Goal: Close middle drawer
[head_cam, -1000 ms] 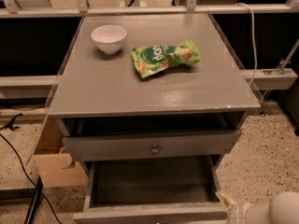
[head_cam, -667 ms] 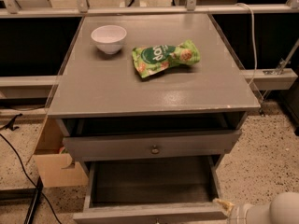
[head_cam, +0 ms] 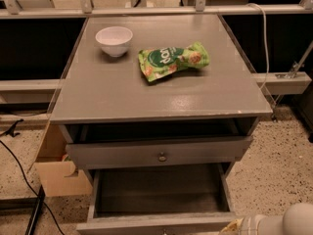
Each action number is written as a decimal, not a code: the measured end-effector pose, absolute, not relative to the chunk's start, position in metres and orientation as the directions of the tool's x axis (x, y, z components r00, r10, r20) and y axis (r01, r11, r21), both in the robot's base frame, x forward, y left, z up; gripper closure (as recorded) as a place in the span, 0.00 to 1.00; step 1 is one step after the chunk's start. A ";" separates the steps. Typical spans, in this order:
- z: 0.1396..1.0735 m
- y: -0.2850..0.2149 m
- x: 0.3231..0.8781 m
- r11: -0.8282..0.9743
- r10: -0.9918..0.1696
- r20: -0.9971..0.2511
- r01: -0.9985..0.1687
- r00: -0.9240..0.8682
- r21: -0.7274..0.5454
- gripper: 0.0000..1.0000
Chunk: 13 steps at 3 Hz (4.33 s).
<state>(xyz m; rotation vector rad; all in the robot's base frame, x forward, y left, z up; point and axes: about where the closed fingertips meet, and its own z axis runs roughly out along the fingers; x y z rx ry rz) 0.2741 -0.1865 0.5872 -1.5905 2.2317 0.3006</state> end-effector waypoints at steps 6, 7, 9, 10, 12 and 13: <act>0.428 -0.180 0.276 0.312 -0.872 -0.411 -0.949 -0.267 -0.044 1.00; 0.412 -0.183 0.279 0.318 -0.864 -0.424 -0.947 -0.272 -0.041 1.00; 0.385 -0.176 0.292 0.280 -0.844 -0.486 -0.959 -0.226 -0.040 1.00; 0.379 -0.166 0.301 0.248 -0.837 -0.513 -0.968 -0.187 -0.051 1.00; 0.371 -0.144 0.315 0.195 -0.826 -0.549 -0.978 -0.124 -0.072 1.00; 0.368 -0.135 0.322 0.178 -0.824 -0.558 -0.981 -0.102 -0.084 1.00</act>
Offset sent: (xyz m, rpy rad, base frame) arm 0.0075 0.0079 -0.0837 0.0457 -0.0931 0.0257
